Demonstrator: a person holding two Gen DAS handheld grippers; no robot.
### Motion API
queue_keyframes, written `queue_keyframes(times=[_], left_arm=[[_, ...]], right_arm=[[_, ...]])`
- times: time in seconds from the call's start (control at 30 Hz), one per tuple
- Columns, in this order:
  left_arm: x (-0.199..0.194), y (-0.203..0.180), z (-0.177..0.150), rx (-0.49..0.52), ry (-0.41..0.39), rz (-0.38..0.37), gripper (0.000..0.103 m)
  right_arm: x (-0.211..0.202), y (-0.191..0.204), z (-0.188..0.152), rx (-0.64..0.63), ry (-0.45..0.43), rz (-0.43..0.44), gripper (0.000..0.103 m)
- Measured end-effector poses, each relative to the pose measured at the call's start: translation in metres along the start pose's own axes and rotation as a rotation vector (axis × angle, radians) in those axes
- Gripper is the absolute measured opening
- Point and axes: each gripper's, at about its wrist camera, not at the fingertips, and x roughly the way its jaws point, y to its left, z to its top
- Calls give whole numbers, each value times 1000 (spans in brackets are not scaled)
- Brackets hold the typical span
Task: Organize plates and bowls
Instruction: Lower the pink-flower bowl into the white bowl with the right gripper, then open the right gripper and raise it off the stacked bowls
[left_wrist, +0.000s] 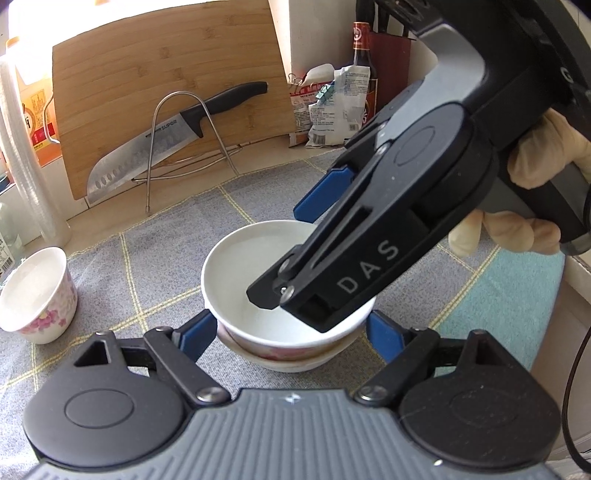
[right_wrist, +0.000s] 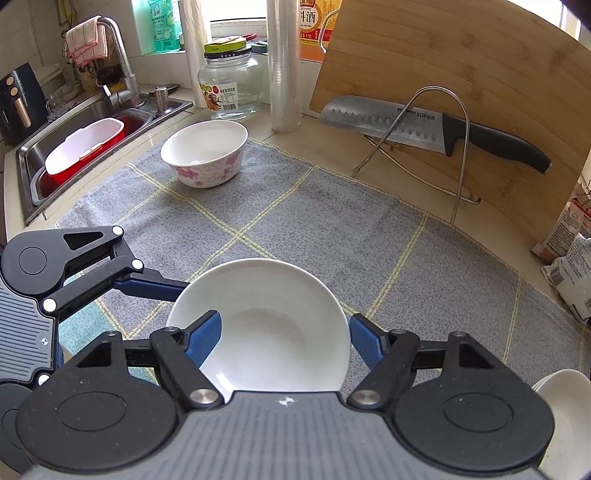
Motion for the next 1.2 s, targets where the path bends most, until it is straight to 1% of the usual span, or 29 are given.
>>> queue_keyframes(times=[0.1, 0.13, 0.33, 0.47, 0.57, 0.87, 0.97, 1.03, 1.2], left_arm=[[-5, 2, -2, 15, -9, 5, 92], [-7, 3, -3, 18, -11, 6, 92], [-18, 18, -13, 1, -2, 33, 93], [-25, 24, -19, -10, -10, 37, 93], [-31, 28, -23, -14, -16, 57, 93], [-42, 55, -36, -88, -25, 117, 94], [-43, 70, -41, -126, -27, 138, 97], [-43, 80, -43, -146, -28, 157, 97], [-39, 106, -48, -172, -45, 255, 97]], right_arm=[[-4, -1, -1, 15, -22, 12, 96], [-5, -1, -2, 15, -31, 3, 103], [-9, 5, -2, 14, -61, -5, 103], [-5, 8, 3, 16, -72, -14, 103], [1, 10, 8, 19, -80, -19, 103], [18, 14, 19, 2, -61, -20, 103], [17, 19, 26, -7, -71, -10, 103], [16, 23, 33, -21, -81, -10, 103], [19, 35, 54, -57, -91, 12, 103]])
